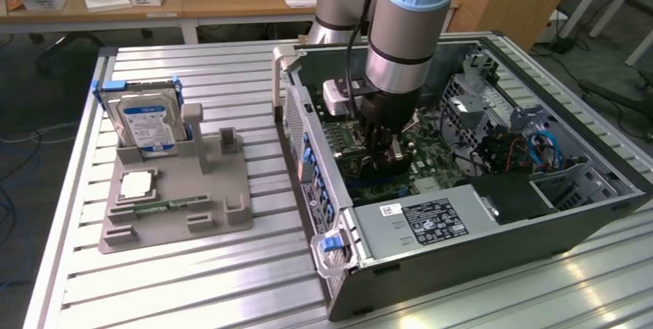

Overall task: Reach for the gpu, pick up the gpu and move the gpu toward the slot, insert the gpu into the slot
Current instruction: 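Insert the gpu into the slot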

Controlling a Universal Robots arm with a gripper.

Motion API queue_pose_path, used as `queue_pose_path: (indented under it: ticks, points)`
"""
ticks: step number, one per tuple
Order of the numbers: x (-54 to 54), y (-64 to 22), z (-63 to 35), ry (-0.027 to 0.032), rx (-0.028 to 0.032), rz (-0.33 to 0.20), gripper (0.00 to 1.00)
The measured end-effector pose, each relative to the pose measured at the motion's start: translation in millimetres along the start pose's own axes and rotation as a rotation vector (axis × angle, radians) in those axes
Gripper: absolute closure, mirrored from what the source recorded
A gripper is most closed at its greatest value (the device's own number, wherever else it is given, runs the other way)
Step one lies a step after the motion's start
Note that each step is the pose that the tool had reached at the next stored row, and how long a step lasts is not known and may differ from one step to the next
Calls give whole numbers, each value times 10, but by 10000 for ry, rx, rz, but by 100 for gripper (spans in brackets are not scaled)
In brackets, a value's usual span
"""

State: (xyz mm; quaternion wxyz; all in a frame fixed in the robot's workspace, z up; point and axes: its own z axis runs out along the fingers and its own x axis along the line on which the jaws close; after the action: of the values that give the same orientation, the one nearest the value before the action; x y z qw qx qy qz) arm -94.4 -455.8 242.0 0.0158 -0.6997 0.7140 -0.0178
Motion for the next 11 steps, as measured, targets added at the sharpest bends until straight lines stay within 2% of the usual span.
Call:
queue_pose_path:
  ticks: [11]
  points:
    - [0,1,30,1,-1,-1,74]
